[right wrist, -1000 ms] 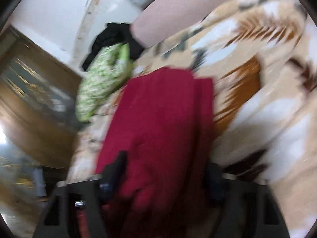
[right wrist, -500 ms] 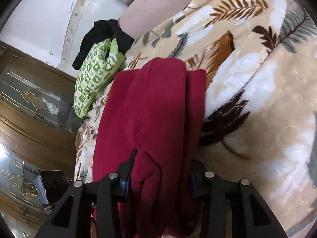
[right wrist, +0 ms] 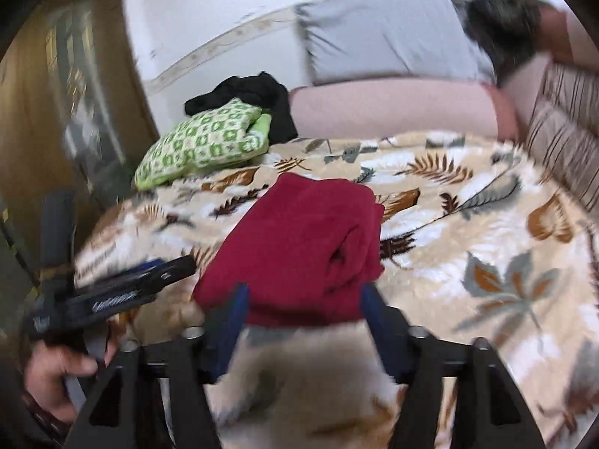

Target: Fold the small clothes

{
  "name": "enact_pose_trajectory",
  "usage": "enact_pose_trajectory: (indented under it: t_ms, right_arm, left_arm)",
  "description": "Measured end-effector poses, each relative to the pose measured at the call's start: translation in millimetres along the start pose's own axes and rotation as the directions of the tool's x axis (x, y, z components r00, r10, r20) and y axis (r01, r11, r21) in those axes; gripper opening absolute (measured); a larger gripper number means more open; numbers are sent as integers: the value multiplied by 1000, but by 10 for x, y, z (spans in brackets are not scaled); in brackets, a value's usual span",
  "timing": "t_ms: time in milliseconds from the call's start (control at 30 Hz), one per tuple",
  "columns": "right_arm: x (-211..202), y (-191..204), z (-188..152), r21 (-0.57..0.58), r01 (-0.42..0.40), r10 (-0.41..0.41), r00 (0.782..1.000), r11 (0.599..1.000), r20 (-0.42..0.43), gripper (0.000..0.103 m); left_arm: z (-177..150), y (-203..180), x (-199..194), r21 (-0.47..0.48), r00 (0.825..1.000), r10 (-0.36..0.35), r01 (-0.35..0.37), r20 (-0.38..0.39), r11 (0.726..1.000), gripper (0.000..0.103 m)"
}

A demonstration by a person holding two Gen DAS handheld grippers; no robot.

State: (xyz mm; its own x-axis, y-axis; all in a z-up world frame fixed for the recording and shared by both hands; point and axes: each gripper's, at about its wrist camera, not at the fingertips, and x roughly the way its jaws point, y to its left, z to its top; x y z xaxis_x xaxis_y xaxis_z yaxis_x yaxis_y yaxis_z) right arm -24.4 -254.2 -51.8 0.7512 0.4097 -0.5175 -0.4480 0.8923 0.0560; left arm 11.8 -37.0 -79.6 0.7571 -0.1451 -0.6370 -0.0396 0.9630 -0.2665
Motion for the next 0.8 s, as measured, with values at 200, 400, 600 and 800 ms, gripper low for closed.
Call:
enact_pose_trajectory:
  t_ms: [200,400,600,800]
  right_arm:
    - [30,173,-247,-49,72,-77,991,996,-110,75]
    - [48,72,-230,1,126,-125,987,992,-102,75]
    - [78,-54,-223,69,144,-135,983,987,-122,75]
    - [107,-33,-223,60,140,-131,983,988,-130,75]
  left_arm:
    - [-99,-161,-27,83,992,123,-122,-1,989,86]
    - [-116,-122,15,77,989,149,-147,-21,986,87]
    - [-131,-126,81,71,990,134,-130,-54,989,87]
    - [-143,-169,100,82,992,113,-108,-63,991,87]
